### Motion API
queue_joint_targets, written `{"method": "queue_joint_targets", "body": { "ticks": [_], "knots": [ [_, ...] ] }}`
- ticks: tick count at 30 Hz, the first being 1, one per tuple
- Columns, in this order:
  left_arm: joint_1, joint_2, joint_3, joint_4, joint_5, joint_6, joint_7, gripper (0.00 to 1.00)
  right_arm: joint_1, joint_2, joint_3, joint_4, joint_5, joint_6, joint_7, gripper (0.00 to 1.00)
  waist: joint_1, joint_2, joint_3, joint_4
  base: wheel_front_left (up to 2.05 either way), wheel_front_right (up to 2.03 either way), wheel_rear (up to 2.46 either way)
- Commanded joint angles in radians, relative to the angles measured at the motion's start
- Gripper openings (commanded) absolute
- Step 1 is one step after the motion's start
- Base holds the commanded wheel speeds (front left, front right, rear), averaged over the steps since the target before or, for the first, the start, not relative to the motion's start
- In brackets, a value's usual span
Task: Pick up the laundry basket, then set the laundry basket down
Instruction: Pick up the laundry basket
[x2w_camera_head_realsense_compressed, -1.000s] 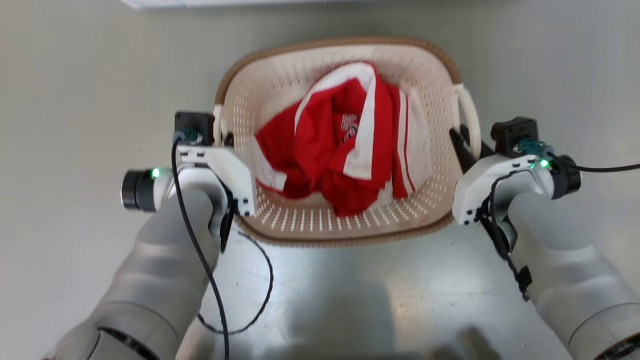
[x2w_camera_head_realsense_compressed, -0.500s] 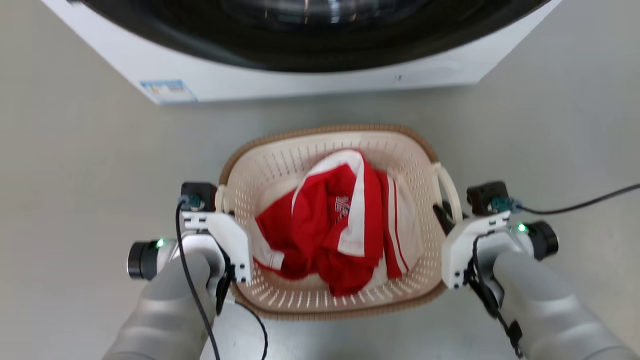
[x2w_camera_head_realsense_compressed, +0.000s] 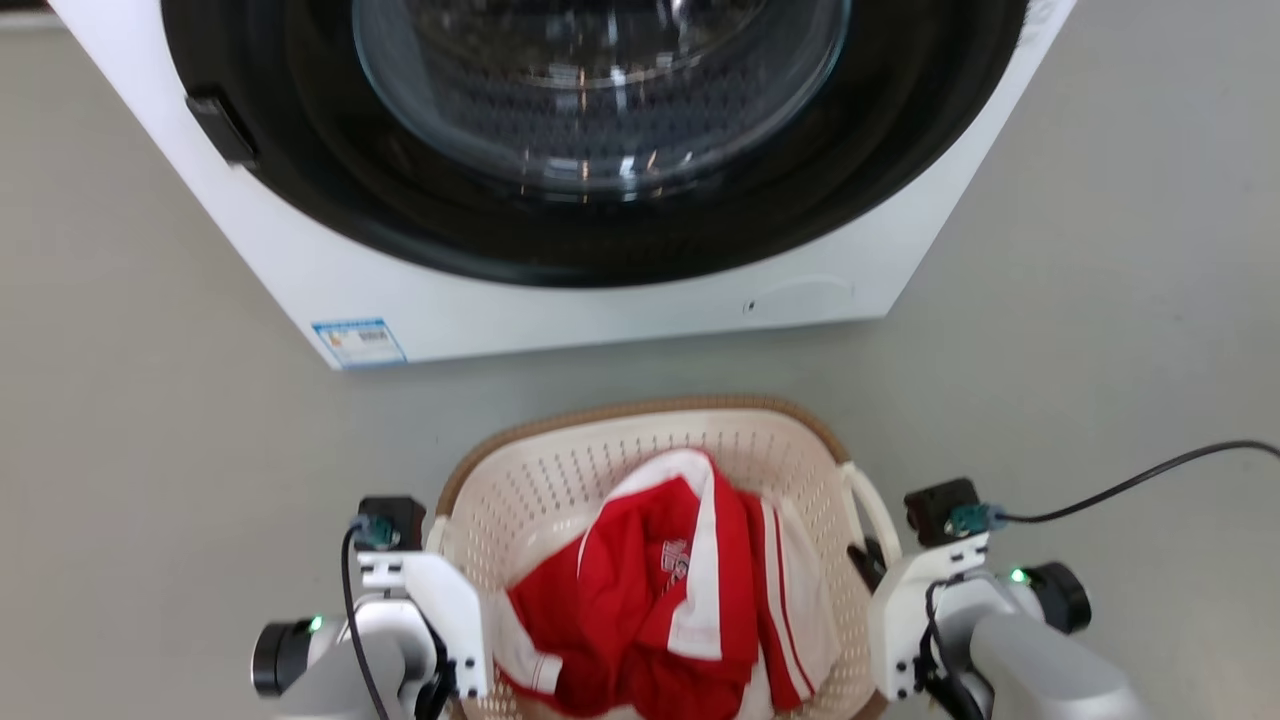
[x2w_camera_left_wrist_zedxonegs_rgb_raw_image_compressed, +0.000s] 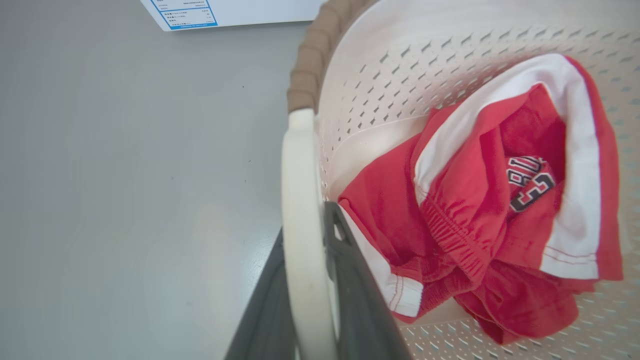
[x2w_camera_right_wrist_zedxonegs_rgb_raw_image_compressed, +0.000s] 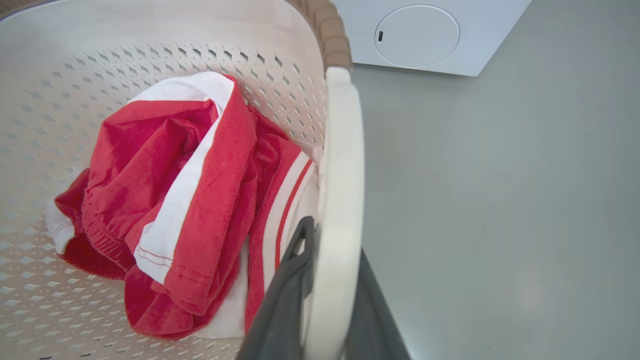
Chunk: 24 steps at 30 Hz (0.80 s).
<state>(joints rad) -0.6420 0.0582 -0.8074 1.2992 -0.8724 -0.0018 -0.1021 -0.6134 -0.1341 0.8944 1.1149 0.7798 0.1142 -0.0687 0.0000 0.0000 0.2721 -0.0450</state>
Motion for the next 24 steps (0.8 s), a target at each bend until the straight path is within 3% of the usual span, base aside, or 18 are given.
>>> {"method": "queue_joint_targets", "body": {
  "ticks": [1,24],
  "knots": [
    [0.001,0.028,0.013,-0.01,-0.007,-0.011,-0.009,0.0,0.037,0.018,0.036,-0.021,0.006,0.017,0.008,0.0,0.0,0.0,-0.047,-0.01,0.0,0.0,0.0],
    [0.142,0.051,0.0,-0.009,-0.036,-0.063,0.036,0.0,0.123,0.009,0.225,-0.082,0.17,0.017,0.083,0.0,0.0,0.0,-0.237,-0.016,0.0,0.0,0.0]
  ]
}}
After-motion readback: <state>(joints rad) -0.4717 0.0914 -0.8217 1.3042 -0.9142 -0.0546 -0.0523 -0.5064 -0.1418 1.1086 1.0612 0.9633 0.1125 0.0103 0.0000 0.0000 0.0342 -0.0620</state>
